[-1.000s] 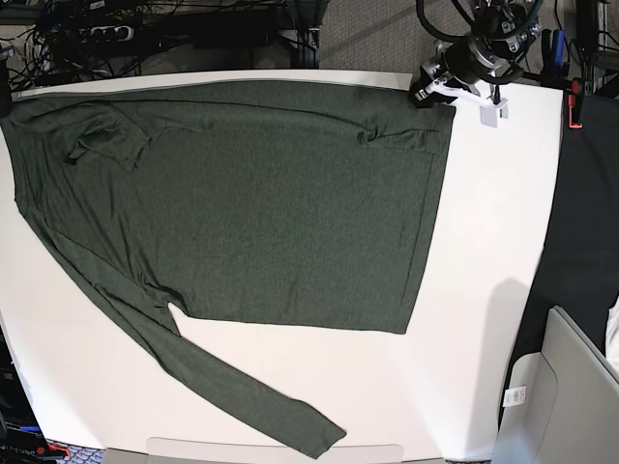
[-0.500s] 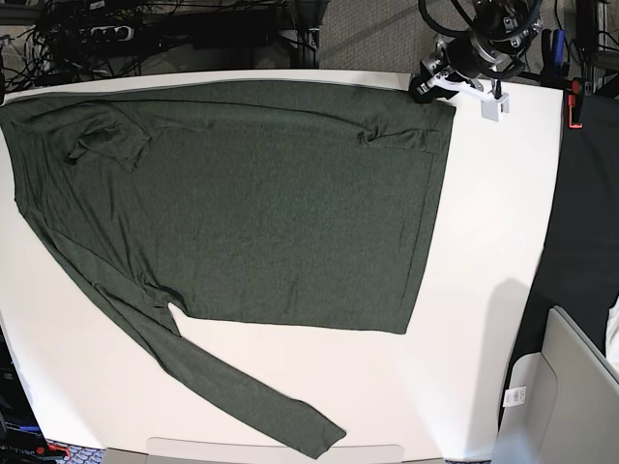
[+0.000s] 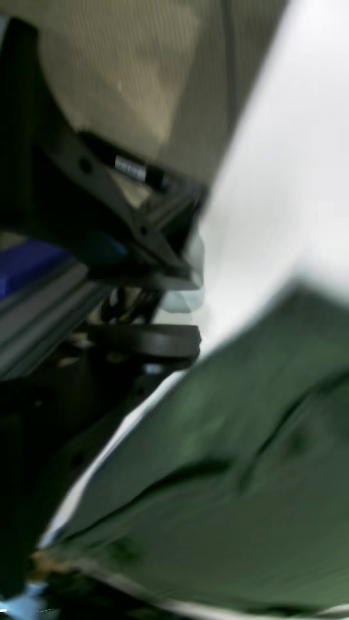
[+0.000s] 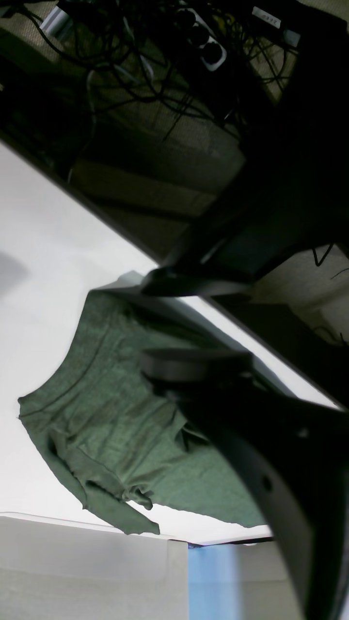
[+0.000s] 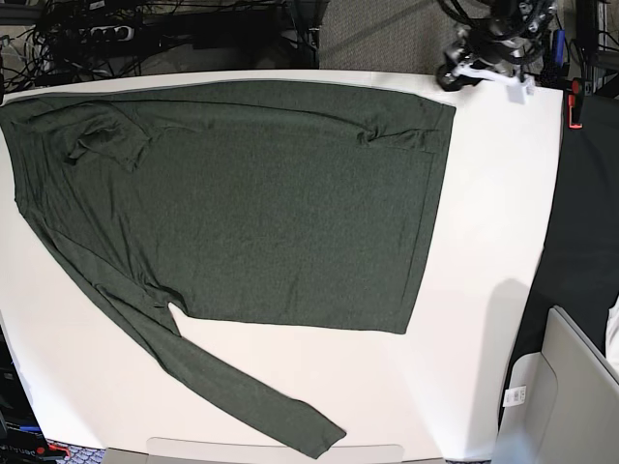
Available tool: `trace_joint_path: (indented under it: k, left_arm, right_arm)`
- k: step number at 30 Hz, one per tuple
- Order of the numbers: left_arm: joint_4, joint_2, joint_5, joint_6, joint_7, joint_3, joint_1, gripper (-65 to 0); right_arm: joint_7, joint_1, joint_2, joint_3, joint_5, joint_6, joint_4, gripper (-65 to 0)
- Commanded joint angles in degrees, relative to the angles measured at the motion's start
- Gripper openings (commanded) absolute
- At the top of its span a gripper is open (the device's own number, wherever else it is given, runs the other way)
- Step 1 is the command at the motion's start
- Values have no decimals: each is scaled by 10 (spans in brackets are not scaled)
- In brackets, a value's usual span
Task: Fold the T-shirt properly
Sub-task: 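Open the left gripper and lift it off the hem corner, then move the left gripper along the shirt's side edge to its middle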
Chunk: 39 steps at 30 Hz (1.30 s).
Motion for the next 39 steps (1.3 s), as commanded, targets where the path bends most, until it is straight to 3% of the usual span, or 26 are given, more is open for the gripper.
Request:
trace_joint_path:
  k: [1,16,28,39]
  left_arm:
    - [7,-2,1,3,9,-10,5,-518]
    - [46,-19,0,3,49,-17,-119,-518]
    - [31,-48,6,3,49,81,-227,-518]
    - [-43,-57,80,3,49,144,-352,-518]
  right_arm:
    - [6,-5,15,6,14,6,10,-468]
    - [6,-23,24,25,14,6,114,-468]
    - [6,8,113,29,4,6,111,-468]
    - [10,154,143,-122,-100,6,111,-468]
